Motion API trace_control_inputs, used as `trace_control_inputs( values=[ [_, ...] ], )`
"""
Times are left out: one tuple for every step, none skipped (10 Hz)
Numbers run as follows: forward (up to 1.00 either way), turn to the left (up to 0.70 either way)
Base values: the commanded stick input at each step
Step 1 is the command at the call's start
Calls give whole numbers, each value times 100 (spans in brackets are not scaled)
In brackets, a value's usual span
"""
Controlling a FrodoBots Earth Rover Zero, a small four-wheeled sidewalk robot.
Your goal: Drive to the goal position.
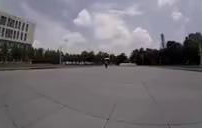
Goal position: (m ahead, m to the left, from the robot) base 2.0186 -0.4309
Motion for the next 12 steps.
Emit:
trace_control_inputs(
  values=[
    [50, -21],
    [50, -2],
    [50, -2],
    [50, -2],
    [50, -2],
    [50, -2],
    [50, -2],
    [50, -2],
    [50, -2],
    [50, -2],
    [50, -2],
    [50, -2]
  ],
)
